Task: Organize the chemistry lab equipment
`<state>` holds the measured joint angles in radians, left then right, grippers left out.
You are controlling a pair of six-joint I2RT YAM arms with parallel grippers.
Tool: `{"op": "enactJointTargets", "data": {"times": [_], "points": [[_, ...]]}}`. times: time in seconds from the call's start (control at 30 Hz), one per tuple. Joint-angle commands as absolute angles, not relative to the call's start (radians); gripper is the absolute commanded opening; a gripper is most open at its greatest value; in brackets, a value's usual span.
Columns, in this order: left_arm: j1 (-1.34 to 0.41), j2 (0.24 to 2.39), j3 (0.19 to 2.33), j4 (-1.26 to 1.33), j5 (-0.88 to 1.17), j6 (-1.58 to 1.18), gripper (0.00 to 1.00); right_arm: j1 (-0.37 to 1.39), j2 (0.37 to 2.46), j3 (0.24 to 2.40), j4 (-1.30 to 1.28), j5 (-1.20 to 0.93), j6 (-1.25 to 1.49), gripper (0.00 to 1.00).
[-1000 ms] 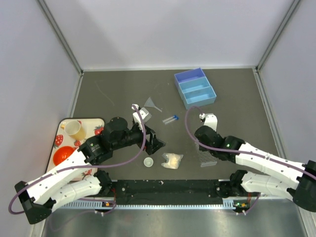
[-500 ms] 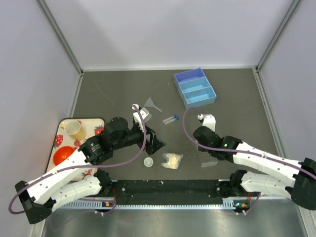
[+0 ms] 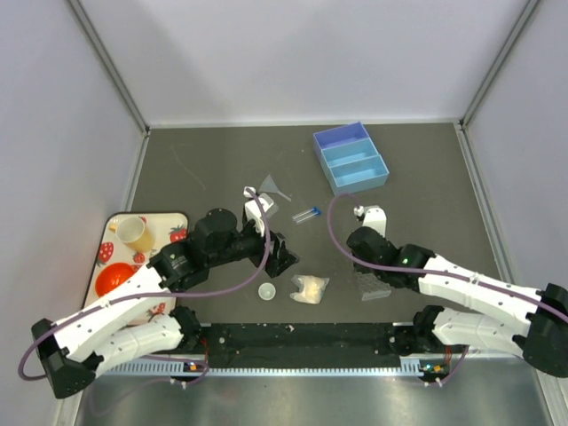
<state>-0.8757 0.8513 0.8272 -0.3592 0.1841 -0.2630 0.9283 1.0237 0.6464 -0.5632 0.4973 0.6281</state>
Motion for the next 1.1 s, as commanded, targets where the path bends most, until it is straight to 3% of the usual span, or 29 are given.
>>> {"op": "enactJointTargets", "data": {"times": [0.0,0.27,0.67,1.07], "points": [[-0.874,0.882,0.856,-0.314,0.163,-0.249,0.99,0.927,0.989,0.672,-0.561,0.479,0.611,0.40],[-0.874,1.014,0.911,-0.273,0.112,-0.229,0.99,0.927,0.901,0.752,-0.643,0.515,0.551,0.44],[-0.868,1.432,1.086,-0.178,-0.081,-0.160,0.97,0.928,0.747,0.831,-0.689,0.497,0.482,0.45],[-0.743,1.712,1.218,-0.141,0.090,-0.095,0.85,0.928,0.661,0.831,-0.730,0.460,0.460,0.45]]}}
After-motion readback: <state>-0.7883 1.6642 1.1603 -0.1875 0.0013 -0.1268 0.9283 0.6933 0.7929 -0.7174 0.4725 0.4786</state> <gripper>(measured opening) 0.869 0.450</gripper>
